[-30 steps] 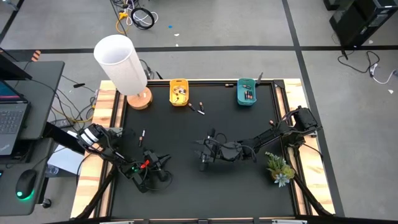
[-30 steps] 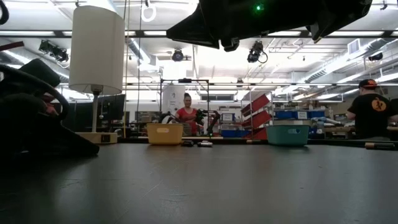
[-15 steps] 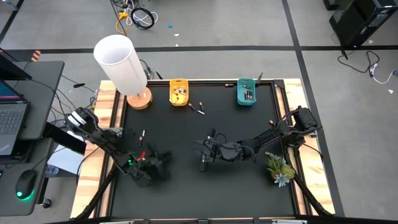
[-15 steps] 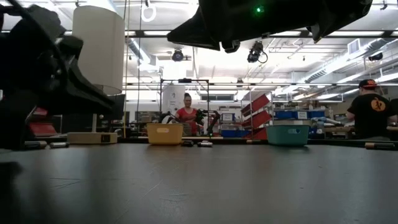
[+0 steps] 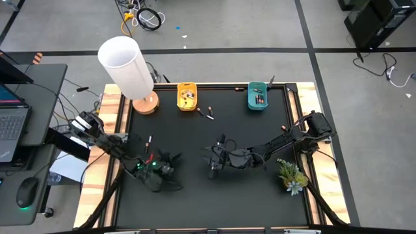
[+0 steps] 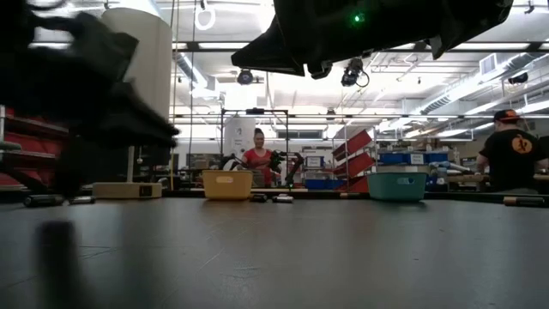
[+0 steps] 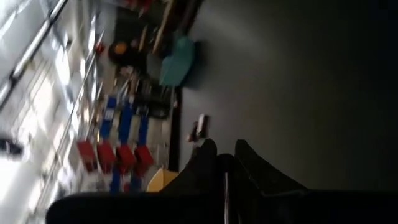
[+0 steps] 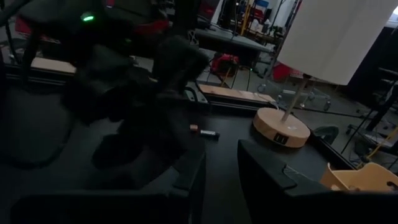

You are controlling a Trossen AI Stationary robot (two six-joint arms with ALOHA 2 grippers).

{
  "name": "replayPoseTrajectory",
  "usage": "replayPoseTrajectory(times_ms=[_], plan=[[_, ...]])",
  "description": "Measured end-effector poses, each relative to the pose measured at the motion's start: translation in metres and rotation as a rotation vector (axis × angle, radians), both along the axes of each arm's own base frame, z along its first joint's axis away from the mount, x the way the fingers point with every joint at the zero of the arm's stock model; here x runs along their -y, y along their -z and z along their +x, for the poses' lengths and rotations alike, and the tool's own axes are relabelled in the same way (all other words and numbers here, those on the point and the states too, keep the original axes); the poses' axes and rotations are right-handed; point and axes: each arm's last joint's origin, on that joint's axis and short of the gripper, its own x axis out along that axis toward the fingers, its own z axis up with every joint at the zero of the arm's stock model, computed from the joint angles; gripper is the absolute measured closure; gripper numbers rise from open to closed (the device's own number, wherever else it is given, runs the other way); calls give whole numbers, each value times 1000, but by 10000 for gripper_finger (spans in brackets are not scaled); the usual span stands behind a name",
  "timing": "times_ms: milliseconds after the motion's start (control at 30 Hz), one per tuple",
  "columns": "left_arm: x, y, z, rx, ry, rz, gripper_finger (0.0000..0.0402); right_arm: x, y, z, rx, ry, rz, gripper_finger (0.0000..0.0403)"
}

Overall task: Sort batteries
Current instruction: Put the silver battery into the yellow bin

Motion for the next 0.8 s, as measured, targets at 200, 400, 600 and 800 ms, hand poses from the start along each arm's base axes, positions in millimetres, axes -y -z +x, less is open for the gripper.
replayPoseTrajectory(times_ms=[200, 400, 600, 800], plan=[[-56, -7, 35, 109, -140, -206, 373, -2, -1, -1, 8, 20, -6, 302], [-120, -19, 53, 245, -248, -292, 373, -23, -13, -14, 10, 172, -129, 302], [-169, -38, 72, 268, -337, -301, 373, -36, -21, -25, -10, 285, -213, 302], [-217, -52, 87, 248, -446, -358, 373, -37, -20, -26, -14, 280, -216, 302]])
